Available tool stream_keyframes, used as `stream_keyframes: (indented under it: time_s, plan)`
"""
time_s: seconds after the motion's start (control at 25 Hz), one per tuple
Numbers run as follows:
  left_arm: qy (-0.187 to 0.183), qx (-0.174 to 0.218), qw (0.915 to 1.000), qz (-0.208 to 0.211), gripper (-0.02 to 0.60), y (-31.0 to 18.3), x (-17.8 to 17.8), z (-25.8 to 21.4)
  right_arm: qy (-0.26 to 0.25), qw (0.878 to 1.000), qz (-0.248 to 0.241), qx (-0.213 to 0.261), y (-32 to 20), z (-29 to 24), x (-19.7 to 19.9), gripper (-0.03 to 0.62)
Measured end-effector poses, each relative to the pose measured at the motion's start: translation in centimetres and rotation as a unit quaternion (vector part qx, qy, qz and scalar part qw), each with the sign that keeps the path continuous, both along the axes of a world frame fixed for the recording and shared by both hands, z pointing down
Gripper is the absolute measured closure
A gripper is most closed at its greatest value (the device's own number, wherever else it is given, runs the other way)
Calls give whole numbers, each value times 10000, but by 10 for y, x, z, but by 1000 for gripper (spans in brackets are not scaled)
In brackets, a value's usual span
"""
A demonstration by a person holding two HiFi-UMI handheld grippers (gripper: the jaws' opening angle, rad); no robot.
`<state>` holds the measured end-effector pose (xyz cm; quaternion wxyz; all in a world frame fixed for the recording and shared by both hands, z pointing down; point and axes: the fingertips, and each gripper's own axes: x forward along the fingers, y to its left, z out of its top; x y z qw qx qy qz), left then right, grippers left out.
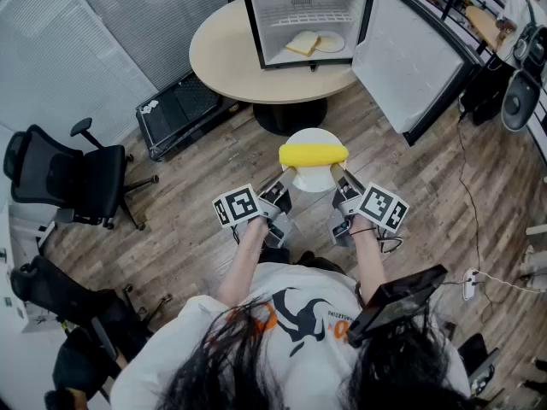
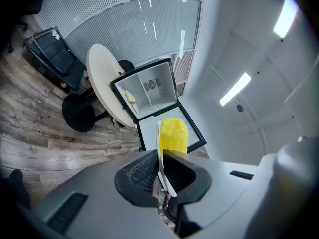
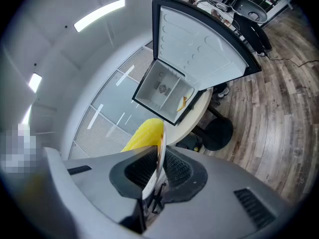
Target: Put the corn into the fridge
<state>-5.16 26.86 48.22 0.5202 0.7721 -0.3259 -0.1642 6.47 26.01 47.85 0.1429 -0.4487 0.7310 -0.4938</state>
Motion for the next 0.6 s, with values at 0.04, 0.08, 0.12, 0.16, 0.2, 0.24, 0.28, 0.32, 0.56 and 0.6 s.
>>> stream_keyframes:
  time_s: [0.04,0.08,0.12,0.16,0.2,0.24,0.28,0.32,0.56,0.6]
  plan:
    - [3,-1,10000,-8,557,-1,0,0,-4,10000,-6,-3,-1,0,0,551]
    - [7,-3,10000,-15,557,-1,0,0,-7,10000,-12,-5,-1,0,0,551]
    - [11,-7,10000,-21,557,-2,0,0,-6,10000,-17,-4,-2,0,0,551]
    - [16,-11,10000,-25,557,-2,0,-1,-3,10000,-21,-2,-2,-1,0,551]
    - [20,-14,10000,-29,557,-2,0,-1,3,10000,-26,-1,-2,-1,0,551]
    - [23,-16,10000,-33,557,-2,0,-1,8,10000,-32,-1,-2,-1,0,551]
    - [25,-19,10000,-38,557,-1,1,-2,8,10000,-38,-1,-2,-2,1,551]
    - [27,-23,10000,-44,557,-1,1,-1,-3,10000,-44,-3,-2,-2,1,551]
    - [49,-31,10000,-16,554,0,2,0,-208,9998,-10,-25,-2,-1,3,551]
    - [42,-33,10000,-19,554,0,3,0,-200,9998,-17,-24,-2,-1,3,551]
